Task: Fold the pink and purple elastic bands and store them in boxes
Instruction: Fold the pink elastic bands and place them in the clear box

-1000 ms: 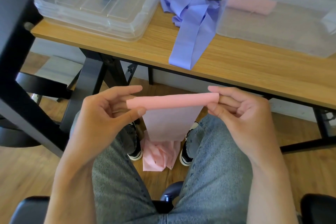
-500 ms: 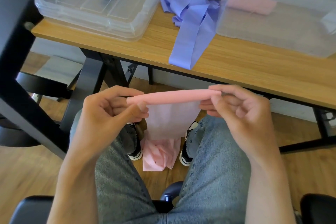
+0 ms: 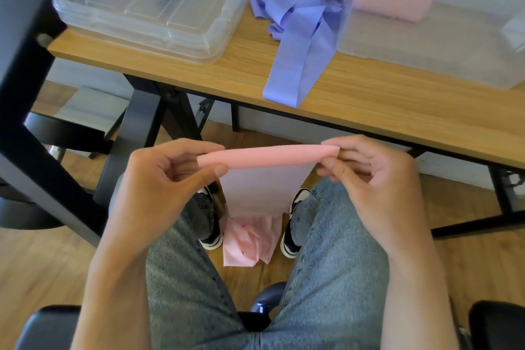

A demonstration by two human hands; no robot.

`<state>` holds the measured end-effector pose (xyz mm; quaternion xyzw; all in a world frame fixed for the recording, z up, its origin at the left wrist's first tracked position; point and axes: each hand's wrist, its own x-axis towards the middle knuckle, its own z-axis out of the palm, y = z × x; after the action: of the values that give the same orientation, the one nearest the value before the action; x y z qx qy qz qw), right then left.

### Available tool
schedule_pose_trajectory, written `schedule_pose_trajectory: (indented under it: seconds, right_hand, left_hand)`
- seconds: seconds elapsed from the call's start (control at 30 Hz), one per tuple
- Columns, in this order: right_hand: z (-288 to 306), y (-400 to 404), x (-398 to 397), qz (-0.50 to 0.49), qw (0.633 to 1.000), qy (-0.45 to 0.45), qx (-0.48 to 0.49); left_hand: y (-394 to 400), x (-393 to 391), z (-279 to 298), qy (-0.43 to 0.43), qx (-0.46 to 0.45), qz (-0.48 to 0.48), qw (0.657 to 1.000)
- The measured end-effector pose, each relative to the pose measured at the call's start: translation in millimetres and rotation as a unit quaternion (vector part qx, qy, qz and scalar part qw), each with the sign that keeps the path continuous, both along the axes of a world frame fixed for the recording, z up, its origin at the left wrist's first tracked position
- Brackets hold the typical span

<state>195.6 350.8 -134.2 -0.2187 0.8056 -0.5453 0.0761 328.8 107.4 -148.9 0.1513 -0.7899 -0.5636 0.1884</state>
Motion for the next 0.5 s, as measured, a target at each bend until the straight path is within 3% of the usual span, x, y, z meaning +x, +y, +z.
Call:
schedule_pose_trajectory:
  seconds: [0.1, 0.37, 0.5]
  right_hand:
    - [2, 1, 0, 0.018, 0.999, 0.019, 0.022]
    - [8, 0, 3, 0.053, 0.989, -0.071, -0.119]
    - [12, 0, 2, 0.05, 0.99, -0.058, -0.121]
  left_hand:
    - [1, 0, -1, -0.005, 0.033, -0.006, 0.999]
    - [8, -3, 4, 0.05, 0.078, 0.004, 0.996]
    - [6, -3, 4, 0.058, 0.076, 0.019, 0.995]
